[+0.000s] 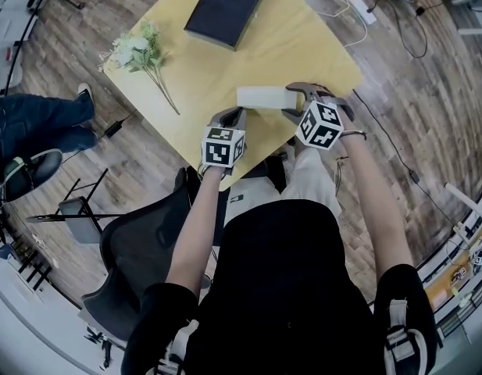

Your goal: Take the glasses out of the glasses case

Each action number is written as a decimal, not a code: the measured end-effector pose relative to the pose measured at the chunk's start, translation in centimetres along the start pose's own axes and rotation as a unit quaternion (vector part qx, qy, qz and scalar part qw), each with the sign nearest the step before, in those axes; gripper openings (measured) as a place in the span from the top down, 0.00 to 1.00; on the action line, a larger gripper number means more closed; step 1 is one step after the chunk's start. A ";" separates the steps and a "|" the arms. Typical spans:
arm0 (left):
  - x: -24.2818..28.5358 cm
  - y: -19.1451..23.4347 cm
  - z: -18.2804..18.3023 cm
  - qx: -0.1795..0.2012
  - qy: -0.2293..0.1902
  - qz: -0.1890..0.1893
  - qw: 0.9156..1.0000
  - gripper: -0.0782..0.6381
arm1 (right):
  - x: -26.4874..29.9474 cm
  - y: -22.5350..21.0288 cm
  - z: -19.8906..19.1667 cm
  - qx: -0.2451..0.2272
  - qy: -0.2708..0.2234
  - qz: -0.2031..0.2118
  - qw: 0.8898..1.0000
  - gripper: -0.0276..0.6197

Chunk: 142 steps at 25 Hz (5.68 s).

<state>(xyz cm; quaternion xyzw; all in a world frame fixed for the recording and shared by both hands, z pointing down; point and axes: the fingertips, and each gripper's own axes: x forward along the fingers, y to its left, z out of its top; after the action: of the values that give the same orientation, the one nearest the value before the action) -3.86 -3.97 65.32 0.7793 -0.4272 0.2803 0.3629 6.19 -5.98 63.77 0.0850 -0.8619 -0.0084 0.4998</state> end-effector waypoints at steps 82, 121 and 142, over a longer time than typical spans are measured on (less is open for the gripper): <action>-6.4 0.0 1.9 -0.011 -0.071 -0.033 0.997 0.86 | 3.9 -0.1 5.1 -0.031 0.019 -0.021 0.999 0.87; -8.6 -0.7 3.7 -0.004 -0.100 -0.029 0.995 0.86 | -0.9 -0.3 7.2 -0.066 -0.009 -0.118 0.991 0.92; -13.8 -1.9 11.6 0.027 -0.185 -0.032 0.982 0.86 | -14.9 -3.1 15.5 -0.076 -0.131 -0.246 0.957 0.92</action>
<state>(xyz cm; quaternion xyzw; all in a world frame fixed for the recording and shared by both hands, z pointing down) -7.35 -6.24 47.64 0.8404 -0.4541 0.1309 0.2653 0.43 -7.78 42.91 0.2545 -0.8690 -0.2075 0.3703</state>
